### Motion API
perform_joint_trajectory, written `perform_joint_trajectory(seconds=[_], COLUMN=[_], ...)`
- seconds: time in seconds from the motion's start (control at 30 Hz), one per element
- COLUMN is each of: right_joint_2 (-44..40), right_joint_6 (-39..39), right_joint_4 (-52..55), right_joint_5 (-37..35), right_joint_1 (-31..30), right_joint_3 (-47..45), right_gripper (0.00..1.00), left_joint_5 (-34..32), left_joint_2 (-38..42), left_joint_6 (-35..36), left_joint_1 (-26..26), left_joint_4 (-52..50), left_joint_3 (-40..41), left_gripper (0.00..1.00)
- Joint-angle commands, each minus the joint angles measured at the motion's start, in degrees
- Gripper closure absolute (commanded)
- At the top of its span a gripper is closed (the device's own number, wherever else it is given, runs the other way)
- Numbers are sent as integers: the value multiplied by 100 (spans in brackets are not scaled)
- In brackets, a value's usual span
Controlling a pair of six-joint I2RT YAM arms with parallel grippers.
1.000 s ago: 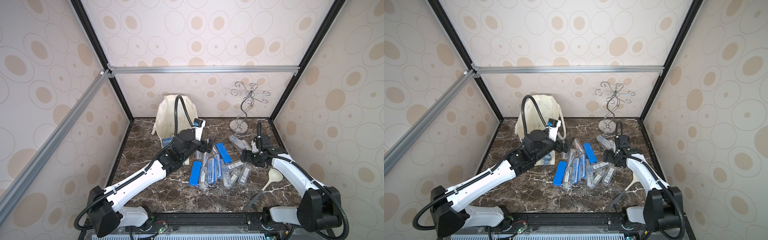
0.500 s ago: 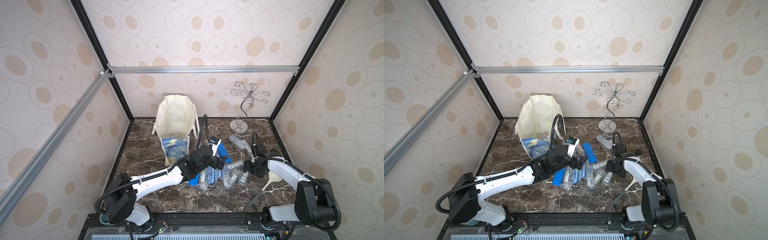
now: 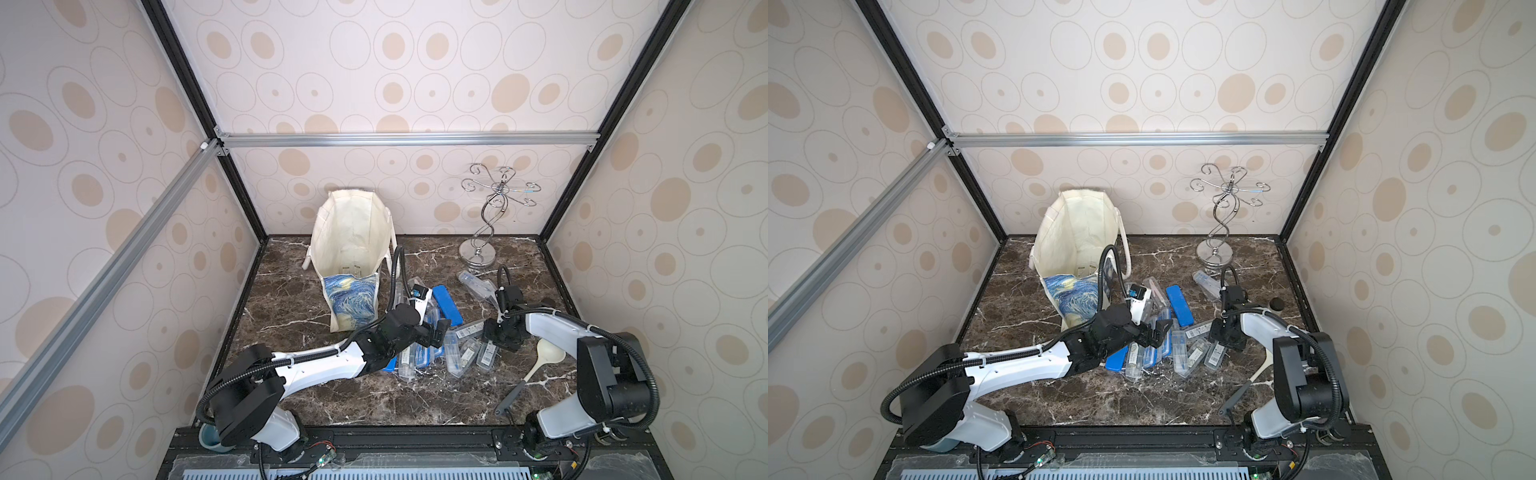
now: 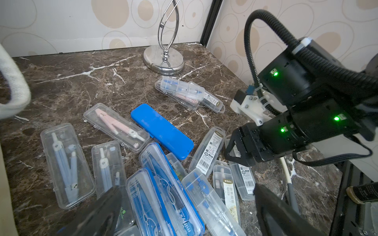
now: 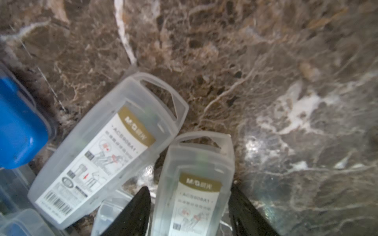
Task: Put the compass set into the canvas bag
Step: Pick up the compass set at the center of the board.
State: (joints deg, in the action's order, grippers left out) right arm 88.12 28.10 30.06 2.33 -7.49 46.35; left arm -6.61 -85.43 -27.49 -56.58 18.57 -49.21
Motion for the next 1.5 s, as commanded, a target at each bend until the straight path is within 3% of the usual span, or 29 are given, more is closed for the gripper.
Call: perform_joint_trajectory(seconds=[0.0,0.37,0.53,1.07,1.27,1.47], right_joint_2=[247,242,28,-1539,-1865,-2137], right_joint_6=[61,37,42,-558,-481,-416], right_joint_4=[58,17,21,-283,-618,-823], right_joint_5=[-207,-75,-19,971,1737,1921], right_joint_1=[2,1,-1,1,1,1], right_joint_3=[49,76,102,534,875,1111], right_gripper=[42,56,56,56,56,56], left_joint_5=[27,546,824,1325,1659,1808], left_joint_2=[-123,-379,-492,-747,-1211,-1718], left_joint_6=[-187,-260,-179,-54,-106,-326], left_joint_1=[-43,-35,-39,-29,-31,-29], left_joint_4=[318,1012,1246,3351,3349,3212], left_joint_3=[-105,58,40,685,268,-406], left_gripper=[0,0,0,0,2,5])
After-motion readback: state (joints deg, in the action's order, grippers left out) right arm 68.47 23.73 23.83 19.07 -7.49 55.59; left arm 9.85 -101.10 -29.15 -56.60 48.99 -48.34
